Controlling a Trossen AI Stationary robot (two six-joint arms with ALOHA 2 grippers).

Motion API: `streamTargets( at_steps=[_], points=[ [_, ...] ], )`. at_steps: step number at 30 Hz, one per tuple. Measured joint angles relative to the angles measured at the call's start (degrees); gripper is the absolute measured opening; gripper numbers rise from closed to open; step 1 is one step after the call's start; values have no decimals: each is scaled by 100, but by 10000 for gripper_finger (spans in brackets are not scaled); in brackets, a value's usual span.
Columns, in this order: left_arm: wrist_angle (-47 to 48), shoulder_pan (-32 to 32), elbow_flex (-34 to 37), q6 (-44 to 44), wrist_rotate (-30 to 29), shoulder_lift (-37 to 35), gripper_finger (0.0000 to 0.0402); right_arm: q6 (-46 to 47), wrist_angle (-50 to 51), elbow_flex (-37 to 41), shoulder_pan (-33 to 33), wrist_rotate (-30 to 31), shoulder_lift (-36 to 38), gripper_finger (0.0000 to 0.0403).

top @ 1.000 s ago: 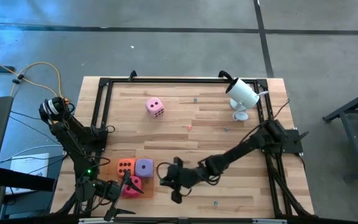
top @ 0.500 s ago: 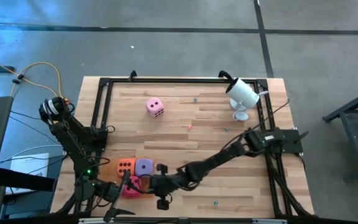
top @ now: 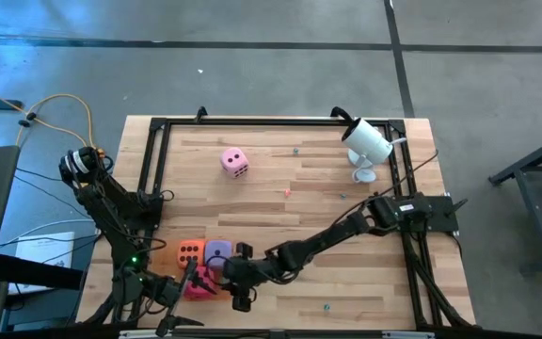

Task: Pick & Place Dice
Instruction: Put the small blue dice into the orange bin, then put the large pink dice into the orange bin

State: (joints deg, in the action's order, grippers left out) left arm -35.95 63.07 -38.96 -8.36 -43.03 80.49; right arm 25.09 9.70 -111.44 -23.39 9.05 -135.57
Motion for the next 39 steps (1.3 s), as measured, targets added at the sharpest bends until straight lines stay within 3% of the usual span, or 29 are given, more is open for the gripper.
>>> streamTargets(
  at_steps=[5, 9, 17, 26, 31, 35, 39],
  points=[
    [1, 0, 4, 0, -2, 0, 355, -269, -81, 0, -13, 2, 2, 243],
    [1, 0, 7, -4, -2, 0, 355, -278, -100, 0, -13, -7, 2, 266],
    [-4, 0, 7, -24, -15, 0, 355, -326, 519, 6, -110, -6, 210, 260],
    [40, 0, 7, -873, -76, 0, 355, 1114, 2533, -2, -135, 44, 641, 243],
    [32, -104, 9, -31, -76, 0, 355, 1584, 3191, 9, -350, 508, 620, 239],
    [-47, -116, 9, 139, -77, 0, 355, 1713, 3256, 9, -511, 971, 579, 239],
    [-91, -102, 7, -677, 176, -2, 355, 1717, 3206, 7, -606, 1300, 577, 239]
  ],
)
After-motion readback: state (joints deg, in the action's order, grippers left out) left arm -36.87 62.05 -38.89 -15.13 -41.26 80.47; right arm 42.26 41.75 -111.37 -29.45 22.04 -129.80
